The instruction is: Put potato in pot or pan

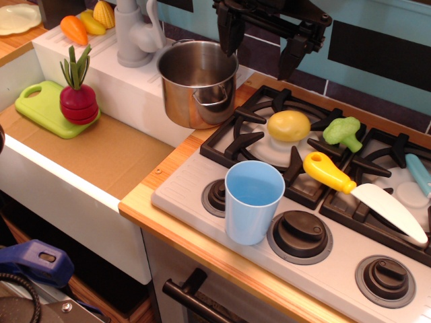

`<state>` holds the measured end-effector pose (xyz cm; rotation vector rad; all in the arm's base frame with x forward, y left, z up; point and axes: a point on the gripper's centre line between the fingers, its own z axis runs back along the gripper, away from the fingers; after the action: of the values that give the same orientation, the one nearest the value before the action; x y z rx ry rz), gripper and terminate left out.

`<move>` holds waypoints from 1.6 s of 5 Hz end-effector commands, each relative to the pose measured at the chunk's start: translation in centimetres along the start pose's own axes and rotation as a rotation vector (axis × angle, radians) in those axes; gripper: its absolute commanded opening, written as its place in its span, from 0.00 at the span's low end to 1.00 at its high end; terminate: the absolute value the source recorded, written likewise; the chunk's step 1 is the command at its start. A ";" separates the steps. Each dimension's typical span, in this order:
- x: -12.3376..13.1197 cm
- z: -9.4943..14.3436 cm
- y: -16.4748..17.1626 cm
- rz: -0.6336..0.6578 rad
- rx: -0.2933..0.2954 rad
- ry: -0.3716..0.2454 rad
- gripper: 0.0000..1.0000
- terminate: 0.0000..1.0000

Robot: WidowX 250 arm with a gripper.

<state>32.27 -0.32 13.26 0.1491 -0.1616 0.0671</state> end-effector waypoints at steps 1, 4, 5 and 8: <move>0.0 0.0 0.0 0.000 0.000 0.000 1.00 0.00; 1.8 -3.8 -2.4 -0.311 -0.050 -0.151 1.00 0.00; 1.5 -4.5 -3.3 -0.312 -0.090 -0.164 1.00 0.00; 2.1 -8.2 -2.8 -0.329 -0.181 -0.206 1.00 0.00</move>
<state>35.59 -1.73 3.60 -0.0450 -0.3090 -0.2706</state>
